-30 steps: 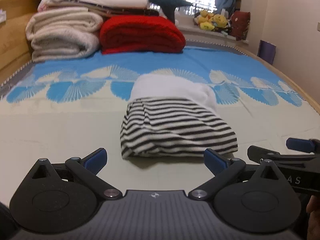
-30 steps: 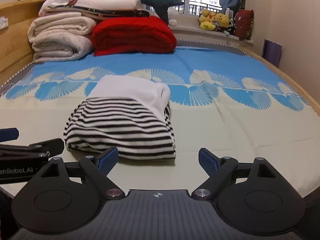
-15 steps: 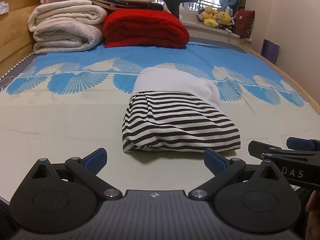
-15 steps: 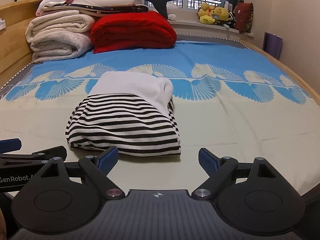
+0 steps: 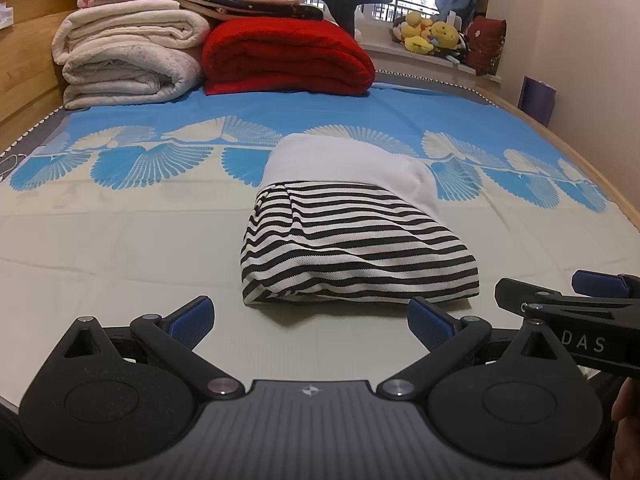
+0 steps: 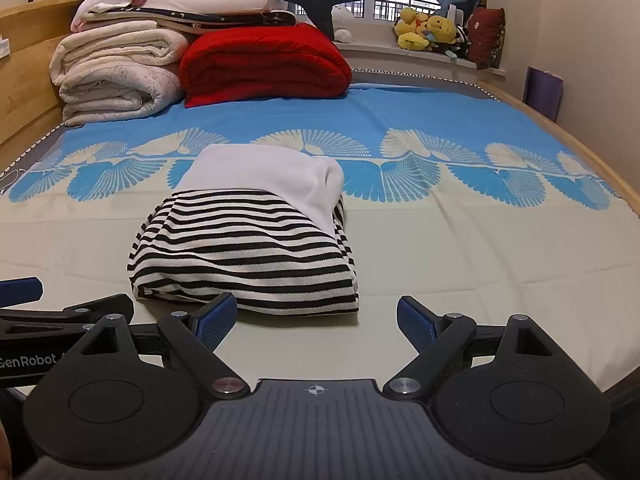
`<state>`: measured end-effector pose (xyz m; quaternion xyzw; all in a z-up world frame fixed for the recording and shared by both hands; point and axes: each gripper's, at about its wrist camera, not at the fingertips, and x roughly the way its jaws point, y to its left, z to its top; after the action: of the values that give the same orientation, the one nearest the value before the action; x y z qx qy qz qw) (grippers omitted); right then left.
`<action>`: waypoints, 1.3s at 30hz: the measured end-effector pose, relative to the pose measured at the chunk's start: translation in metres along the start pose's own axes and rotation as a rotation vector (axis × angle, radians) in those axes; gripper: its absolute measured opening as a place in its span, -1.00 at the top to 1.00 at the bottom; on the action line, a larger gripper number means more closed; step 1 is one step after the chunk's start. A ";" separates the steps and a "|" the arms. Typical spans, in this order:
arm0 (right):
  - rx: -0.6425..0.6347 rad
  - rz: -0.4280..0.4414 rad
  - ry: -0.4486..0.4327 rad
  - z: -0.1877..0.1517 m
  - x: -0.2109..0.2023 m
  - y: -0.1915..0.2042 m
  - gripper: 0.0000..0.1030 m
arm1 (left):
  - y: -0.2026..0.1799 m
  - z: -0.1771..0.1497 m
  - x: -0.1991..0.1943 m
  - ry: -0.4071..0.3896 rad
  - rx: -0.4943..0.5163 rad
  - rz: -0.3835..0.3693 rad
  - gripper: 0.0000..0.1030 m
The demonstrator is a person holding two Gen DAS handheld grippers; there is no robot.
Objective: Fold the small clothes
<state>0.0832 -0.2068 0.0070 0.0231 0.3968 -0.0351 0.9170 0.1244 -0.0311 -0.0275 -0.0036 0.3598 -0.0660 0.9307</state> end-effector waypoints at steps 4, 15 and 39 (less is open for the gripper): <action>-0.001 -0.001 0.002 0.000 0.000 0.000 -0.71 | 0.000 0.000 0.001 0.002 -0.002 -0.002 -0.99; -0.002 0.000 0.000 0.000 0.001 -0.001 -0.71 | 0.000 0.000 0.002 0.009 -0.006 -0.005 -0.99; -0.007 -0.003 0.007 -0.002 0.004 -0.002 -0.71 | 0.002 -0.004 0.006 0.018 -0.002 -0.008 -0.99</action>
<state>0.0840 -0.2092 0.0022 0.0193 0.4003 -0.0347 0.9155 0.1260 -0.0295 -0.0345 -0.0052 0.3684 -0.0695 0.9270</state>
